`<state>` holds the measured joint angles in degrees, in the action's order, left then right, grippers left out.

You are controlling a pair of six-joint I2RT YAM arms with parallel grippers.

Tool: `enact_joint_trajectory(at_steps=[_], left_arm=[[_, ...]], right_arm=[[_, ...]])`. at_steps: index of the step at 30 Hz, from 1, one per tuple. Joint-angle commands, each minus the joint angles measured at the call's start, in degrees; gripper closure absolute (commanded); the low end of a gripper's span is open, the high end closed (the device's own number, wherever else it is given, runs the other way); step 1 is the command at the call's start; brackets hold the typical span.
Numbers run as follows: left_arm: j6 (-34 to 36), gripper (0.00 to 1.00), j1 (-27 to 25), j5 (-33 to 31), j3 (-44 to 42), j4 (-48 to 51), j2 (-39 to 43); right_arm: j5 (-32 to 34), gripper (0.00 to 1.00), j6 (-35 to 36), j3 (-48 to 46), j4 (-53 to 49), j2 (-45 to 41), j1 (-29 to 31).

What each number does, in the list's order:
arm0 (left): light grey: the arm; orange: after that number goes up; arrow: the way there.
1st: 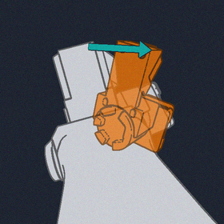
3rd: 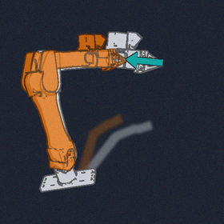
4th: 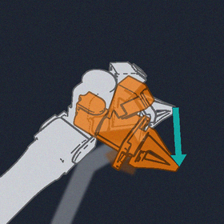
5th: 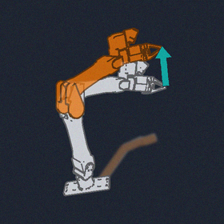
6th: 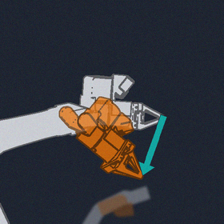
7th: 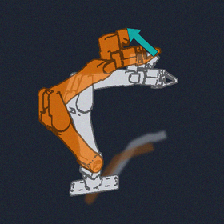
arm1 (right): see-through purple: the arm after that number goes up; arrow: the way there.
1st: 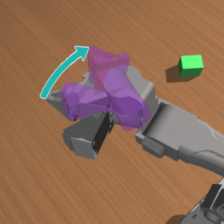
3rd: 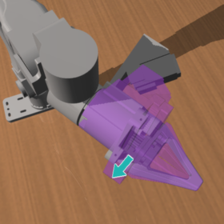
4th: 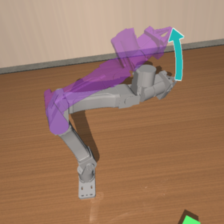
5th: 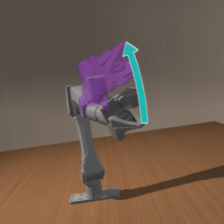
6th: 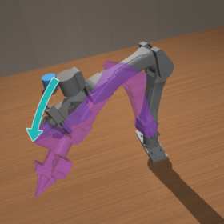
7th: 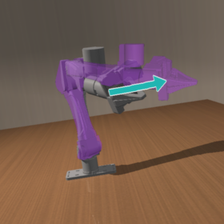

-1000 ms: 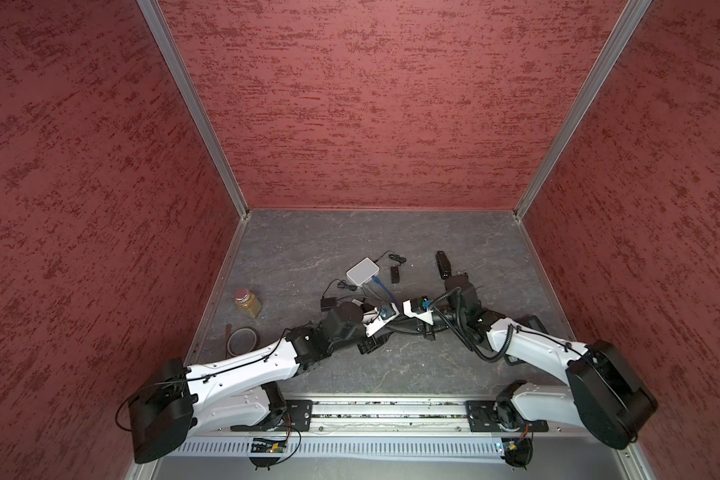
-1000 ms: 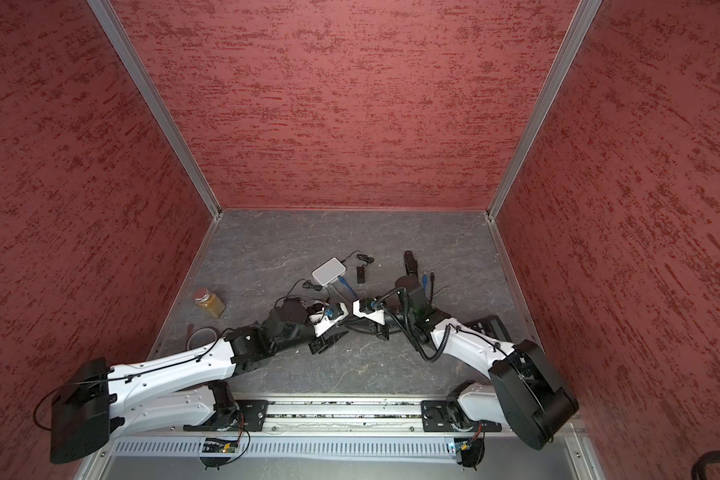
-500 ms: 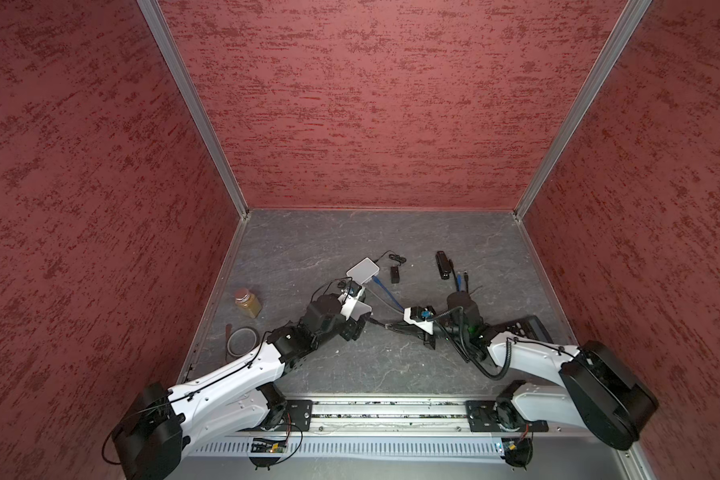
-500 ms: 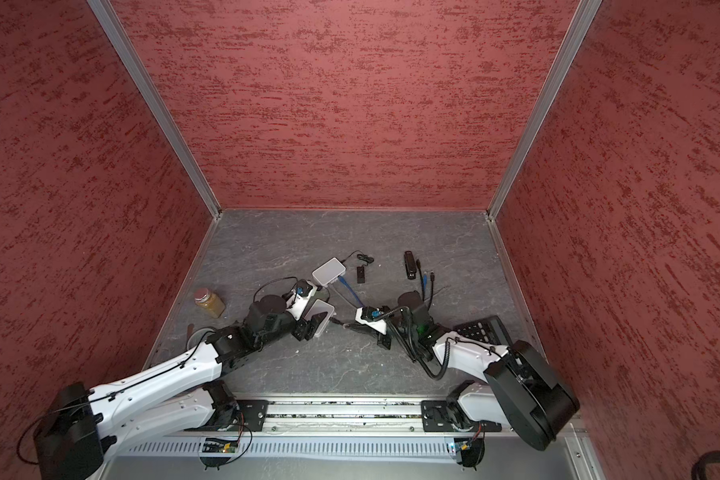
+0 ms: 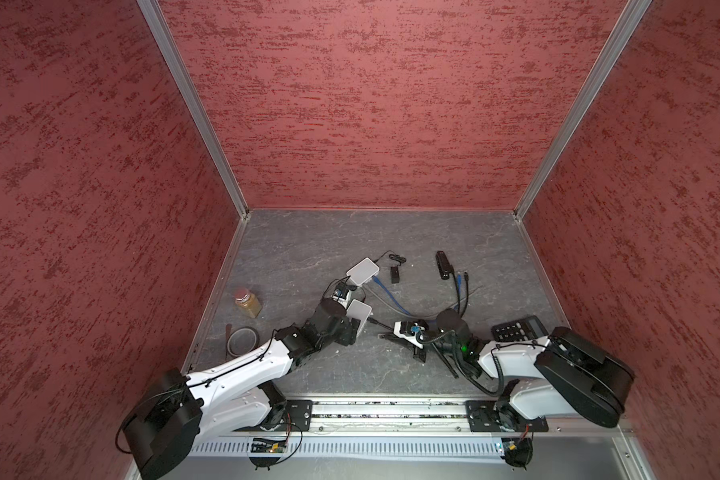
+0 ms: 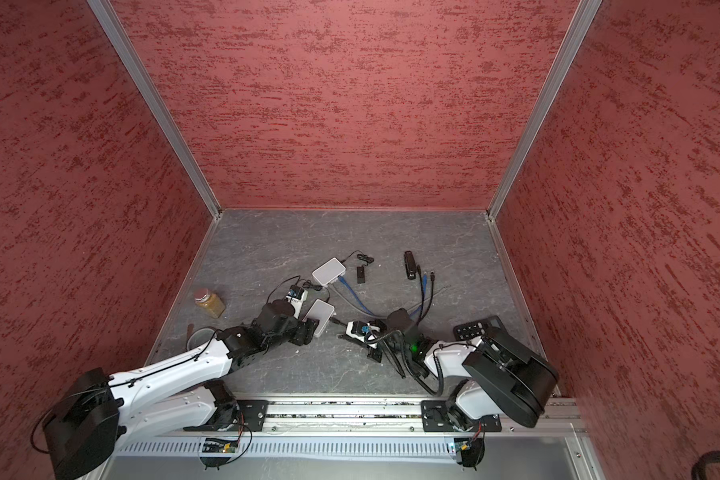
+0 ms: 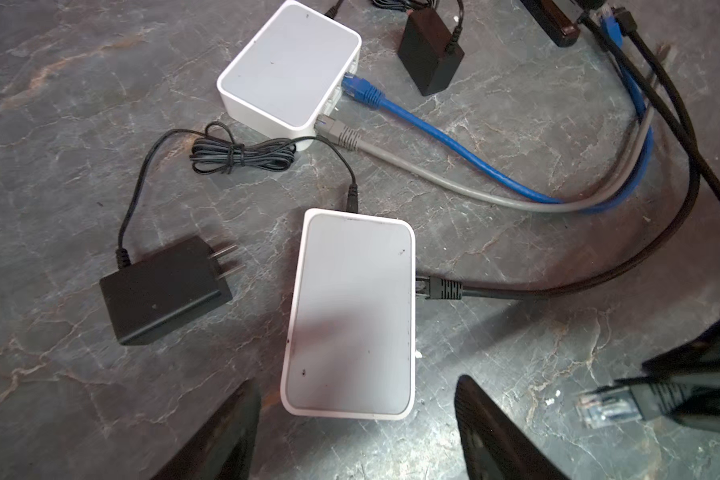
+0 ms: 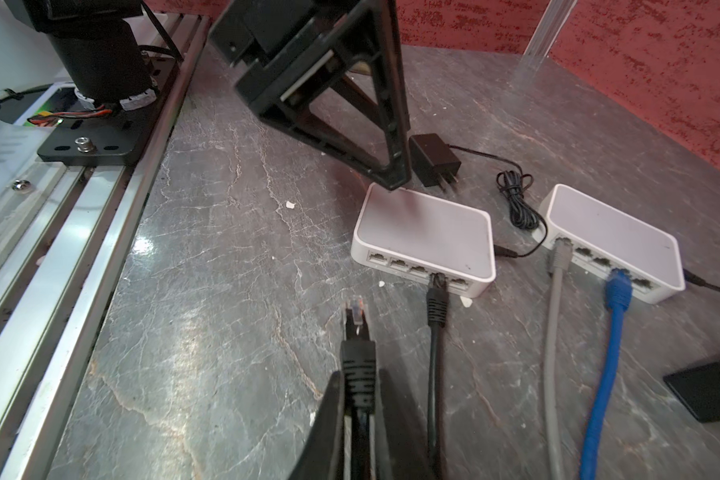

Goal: Insert the plug into the switch port
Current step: 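Carry the plug to the white switch with right while left steadies the switch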

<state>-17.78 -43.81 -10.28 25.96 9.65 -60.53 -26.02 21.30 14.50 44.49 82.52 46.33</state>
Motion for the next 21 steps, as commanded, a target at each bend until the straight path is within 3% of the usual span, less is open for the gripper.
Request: enact_joint_trajectory(at_steps=[1, 10, 21], left_arm=[[-4.5, 0.26, 1.5, -1.5, 0.4, 1.5, -0.3], [-11.8, 0.27, 3.8, -1.5, 1.0, 3.4, -3.1], [-10.9, 0.28, 3.9, -0.2, 0.5, -3.9, -7.7]], right_arm=[[4.8, 1.0, -1.9, 0.0, 8.7, 3.6, 1.8], [9.4, 1.0, -1.3, 1.4, 14.1, 10.0, 5.3], [11.4, 1.0, -2.9, 2.7, 18.5, 14.8, 5.5]])
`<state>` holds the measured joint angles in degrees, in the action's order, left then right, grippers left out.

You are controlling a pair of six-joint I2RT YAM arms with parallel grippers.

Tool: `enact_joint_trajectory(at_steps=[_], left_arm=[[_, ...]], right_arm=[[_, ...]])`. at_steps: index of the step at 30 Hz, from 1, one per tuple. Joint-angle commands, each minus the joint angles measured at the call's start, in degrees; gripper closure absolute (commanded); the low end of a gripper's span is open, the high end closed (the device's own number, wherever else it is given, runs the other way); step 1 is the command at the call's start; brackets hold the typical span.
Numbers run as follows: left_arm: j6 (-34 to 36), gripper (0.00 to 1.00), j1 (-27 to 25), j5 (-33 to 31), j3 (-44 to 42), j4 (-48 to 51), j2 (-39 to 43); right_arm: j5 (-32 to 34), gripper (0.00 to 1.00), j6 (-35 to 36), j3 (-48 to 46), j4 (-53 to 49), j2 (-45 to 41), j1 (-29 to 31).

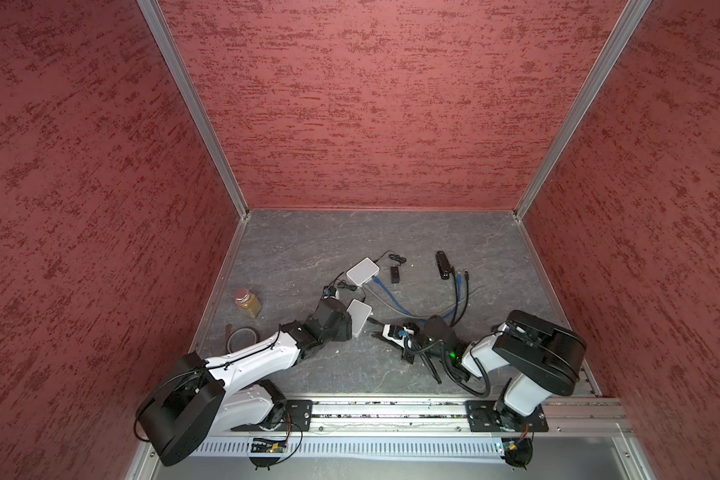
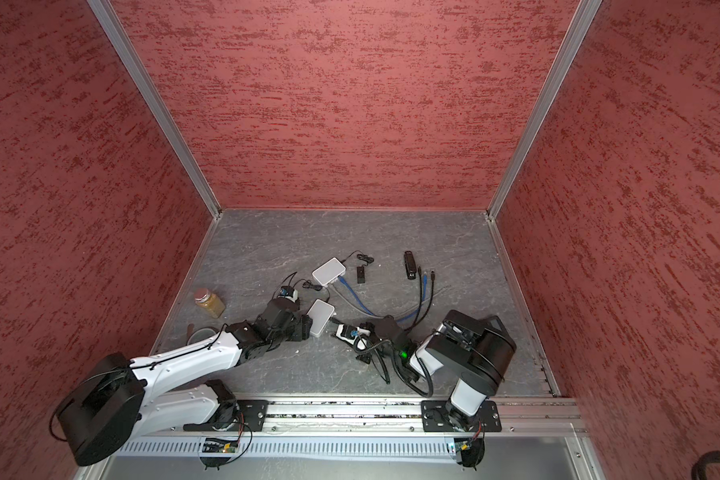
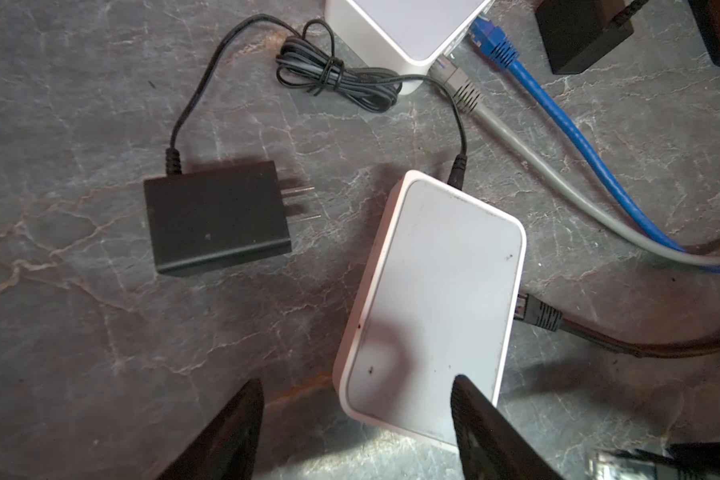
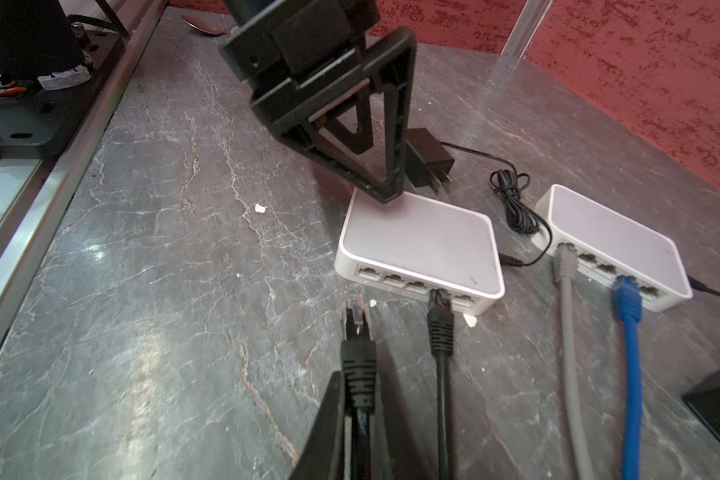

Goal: Insert the plug into the switch port
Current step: 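Carry the plug to the white switch with right while left steadies the switch, then align the plug with the port beside the first cable using the right gripper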

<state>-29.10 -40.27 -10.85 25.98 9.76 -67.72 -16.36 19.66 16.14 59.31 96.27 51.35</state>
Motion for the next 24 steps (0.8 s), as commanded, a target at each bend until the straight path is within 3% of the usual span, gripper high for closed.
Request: enact_joint_trajectory(at_steps=[1, 9, 24], left_arm=[[0.7, 0.29, 0.4, 0.7, 0.4, -4.8, -0.7], [1.4, 0.35, 0.1, 3.7, -0.7, -11.9, -2.8], [-1.0, 0.43, -1.9, 2.8, -0.7, -12.2, -7.5]], right_arm=[[1.9, 1.0, -1.3, 1.3, 3.9, 1.3, 0.5], [3.0, 1.0, -1.6, 2.5, 3.8, 3.7, 0.5], [5.1, 1.0, -1.5, 4.0, 5.3, 7.7, 1.2]])
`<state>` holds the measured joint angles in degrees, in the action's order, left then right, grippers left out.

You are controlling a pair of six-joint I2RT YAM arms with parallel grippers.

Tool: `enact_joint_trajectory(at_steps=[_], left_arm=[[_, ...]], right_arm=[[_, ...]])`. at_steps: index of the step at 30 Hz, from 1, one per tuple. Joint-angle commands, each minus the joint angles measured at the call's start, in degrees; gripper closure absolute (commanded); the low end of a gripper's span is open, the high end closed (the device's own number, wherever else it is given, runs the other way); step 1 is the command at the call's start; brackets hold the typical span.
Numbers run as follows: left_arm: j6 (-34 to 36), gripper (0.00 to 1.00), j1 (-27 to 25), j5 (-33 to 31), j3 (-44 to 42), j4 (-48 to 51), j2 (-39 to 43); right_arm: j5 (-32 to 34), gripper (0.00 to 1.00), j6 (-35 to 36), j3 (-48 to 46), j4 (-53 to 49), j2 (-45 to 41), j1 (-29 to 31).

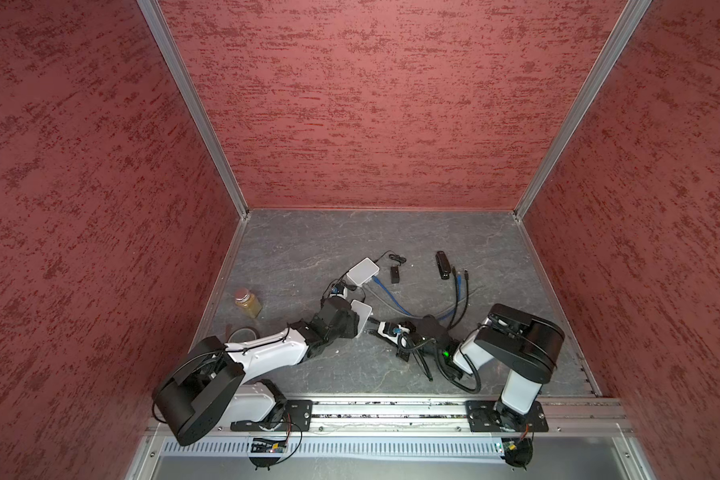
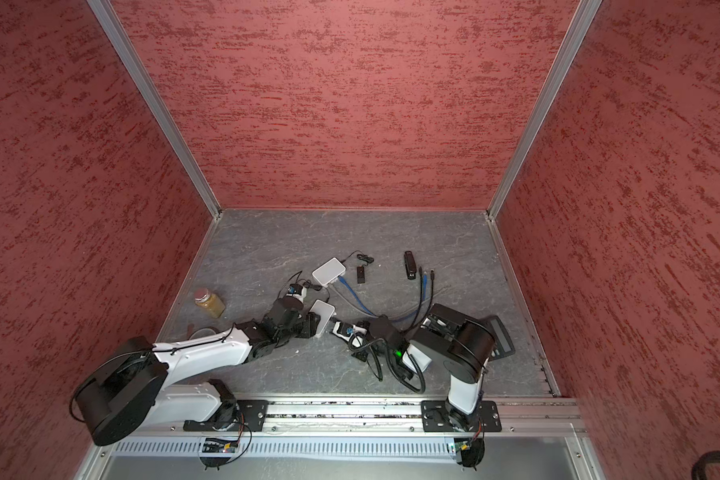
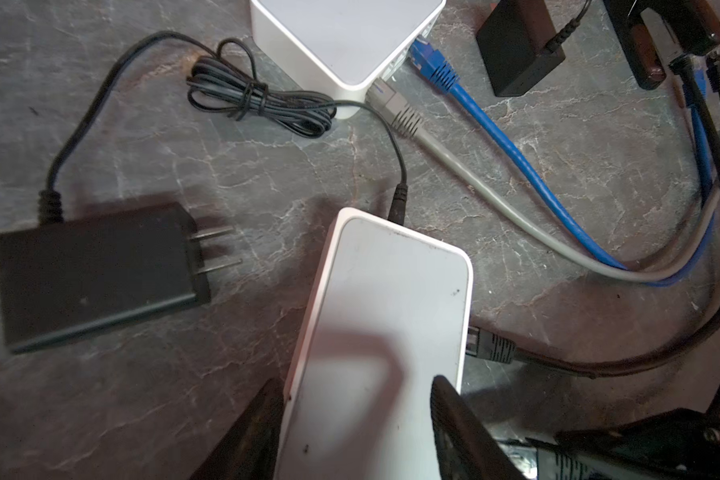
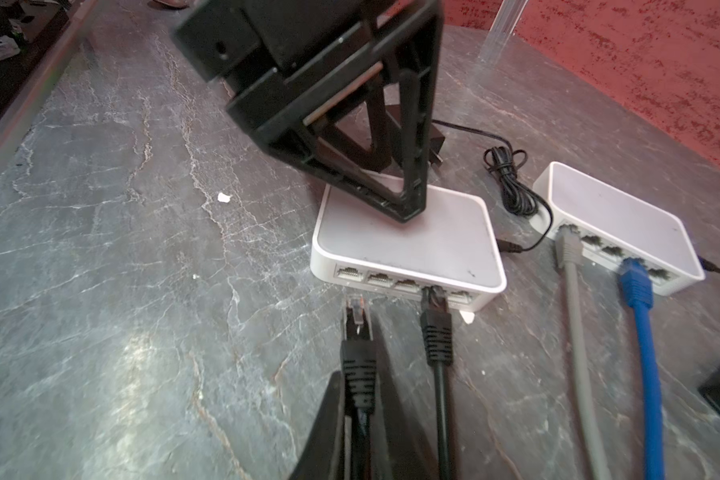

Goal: Insert the plug into the switch port
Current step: 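Align the plug with the port beside the first cable using the right gripper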

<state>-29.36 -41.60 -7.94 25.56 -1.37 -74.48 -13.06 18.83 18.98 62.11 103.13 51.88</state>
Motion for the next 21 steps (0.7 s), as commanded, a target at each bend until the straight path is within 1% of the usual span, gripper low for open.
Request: enact_joint_trajectory(at_steps=[1, 13, 21], left_arm=[[-0.8, 0.44, -0.9, -0.1, -0.2, -1.1, -1.0], [-1.2, 0.45, -1.6, -0.8, 0.3, -0.4, -1.6], [-1.4, 0.45, -1.8, -0.6, 0.4, -0.4, -1.8]], right_arm=[[1.8, 1.0, -0.6, 1.2, 2.9, 1.1, 0.6], [3.4, 1.0, -0.2, 1.4, 3.8, 3.2, 1.1], [2.7, 1.0, -1.1, 1.4, 8.7, 5.2, 1.2]])
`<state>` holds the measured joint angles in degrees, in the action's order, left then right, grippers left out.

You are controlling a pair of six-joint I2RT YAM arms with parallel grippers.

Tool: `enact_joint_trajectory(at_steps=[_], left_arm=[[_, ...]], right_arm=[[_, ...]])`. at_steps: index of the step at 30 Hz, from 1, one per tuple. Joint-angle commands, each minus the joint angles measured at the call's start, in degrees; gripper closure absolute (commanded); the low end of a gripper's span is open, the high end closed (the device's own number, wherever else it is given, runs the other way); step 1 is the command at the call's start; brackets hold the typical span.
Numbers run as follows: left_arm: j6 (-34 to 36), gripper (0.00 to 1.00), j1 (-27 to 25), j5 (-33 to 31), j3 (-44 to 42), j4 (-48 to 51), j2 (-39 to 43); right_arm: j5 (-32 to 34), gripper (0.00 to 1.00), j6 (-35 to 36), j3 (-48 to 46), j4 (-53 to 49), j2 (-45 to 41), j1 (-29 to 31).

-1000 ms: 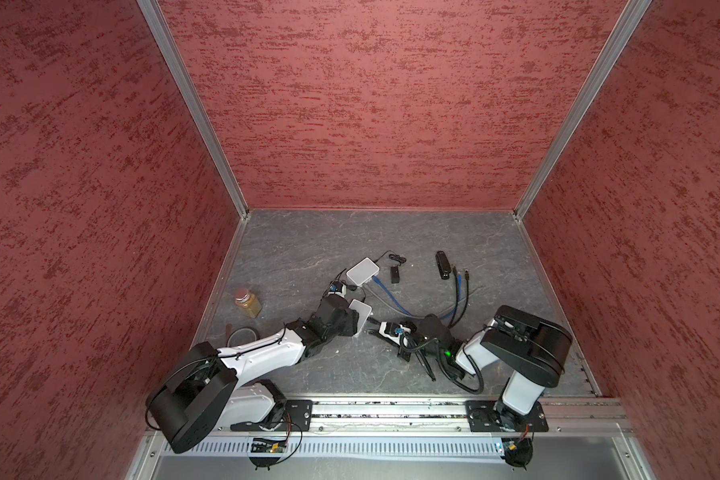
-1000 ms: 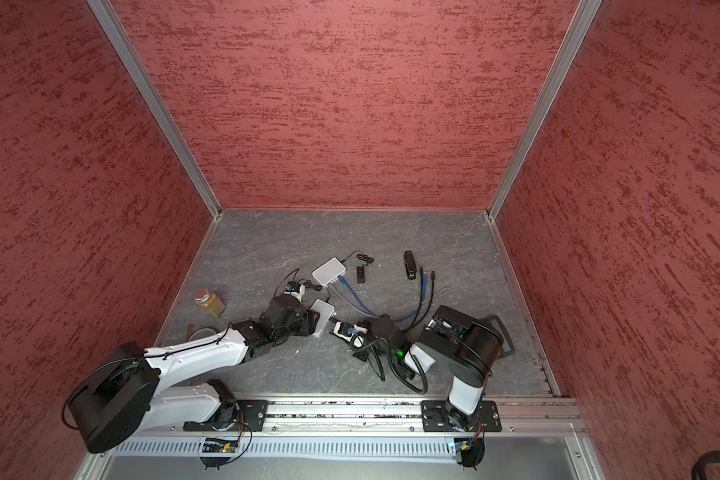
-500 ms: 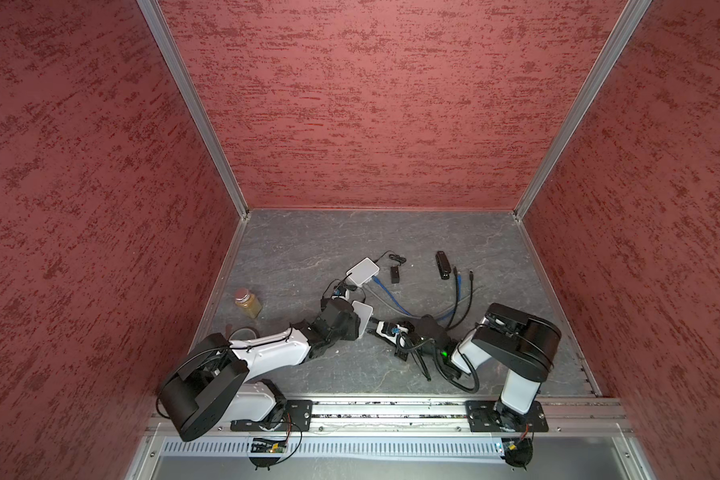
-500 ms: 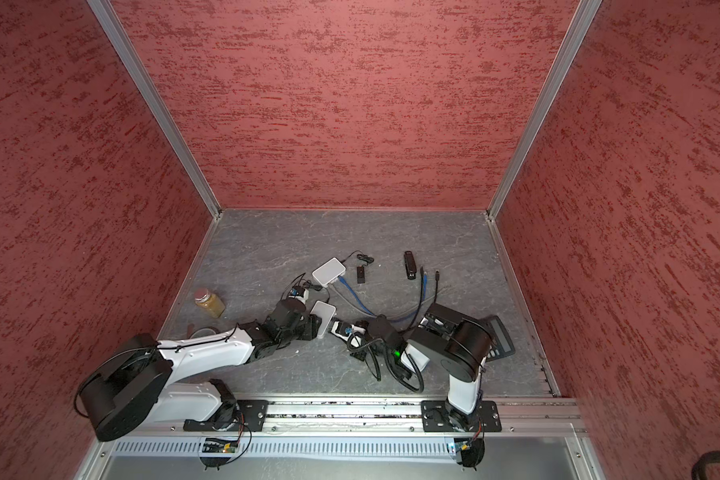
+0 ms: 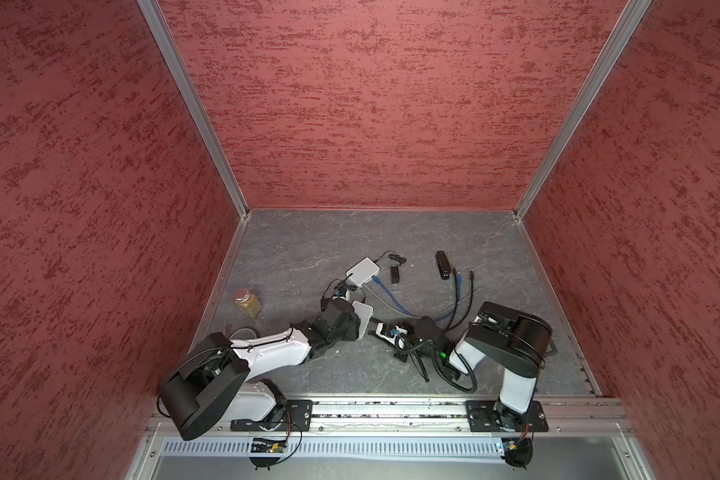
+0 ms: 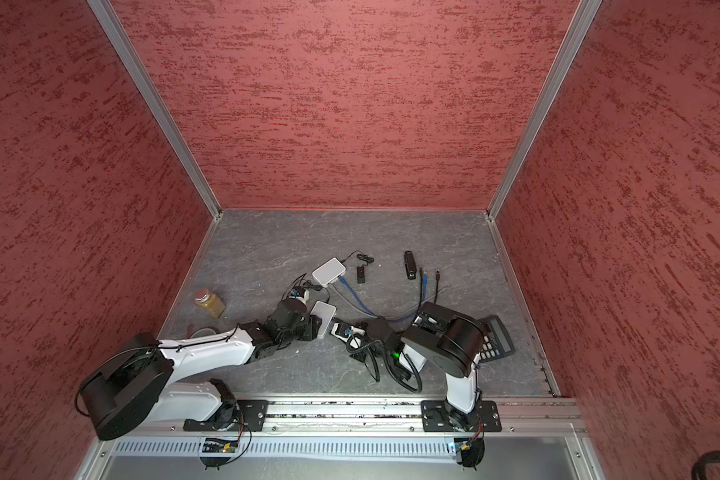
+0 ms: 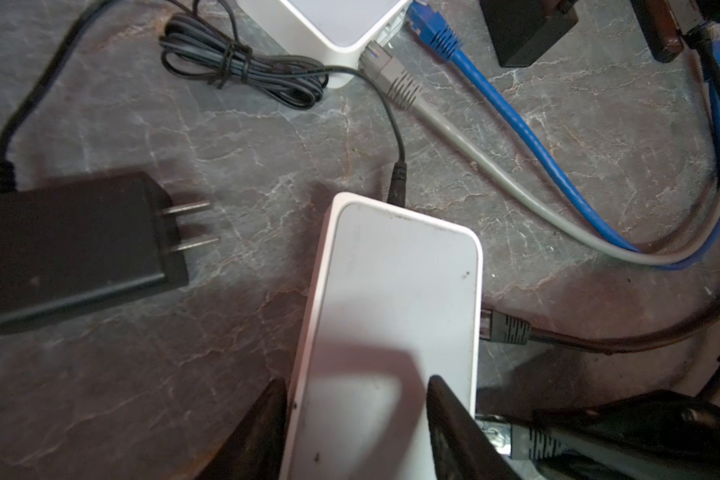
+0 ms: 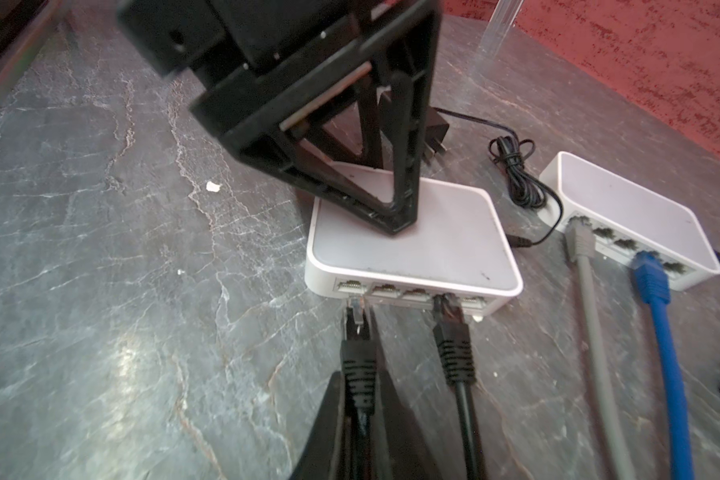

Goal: Insert the plug into the switch port
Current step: 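Align the plug with the port beside the first cable using the right gripper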

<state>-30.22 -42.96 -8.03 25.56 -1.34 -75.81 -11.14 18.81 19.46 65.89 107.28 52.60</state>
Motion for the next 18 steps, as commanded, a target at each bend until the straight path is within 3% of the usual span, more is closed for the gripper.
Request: enact_joint_trajectory(at_steps=[1, 9, 18], left_arm=[[-0.5, 0.45, -0.6, -0.5, 0.5, -0.3, -0.5], [-0.4, 0.45, -0.9, 0.0, 1.5, 0.0, -1.3], [-3.0, 0.46, -1.7, 5.6, 1.3, -4.6, -1.9]], right_arm=[[0.8, 1.0, -1.2, 0.9, 5.5, 1.2, 0.5], [0.3, 1.0, -1.6, 0.7, 7.6, 2.3, 0.5], [1.7, 1.0, -2.2, -2.1, 19.1, 6.3, 0.5]])
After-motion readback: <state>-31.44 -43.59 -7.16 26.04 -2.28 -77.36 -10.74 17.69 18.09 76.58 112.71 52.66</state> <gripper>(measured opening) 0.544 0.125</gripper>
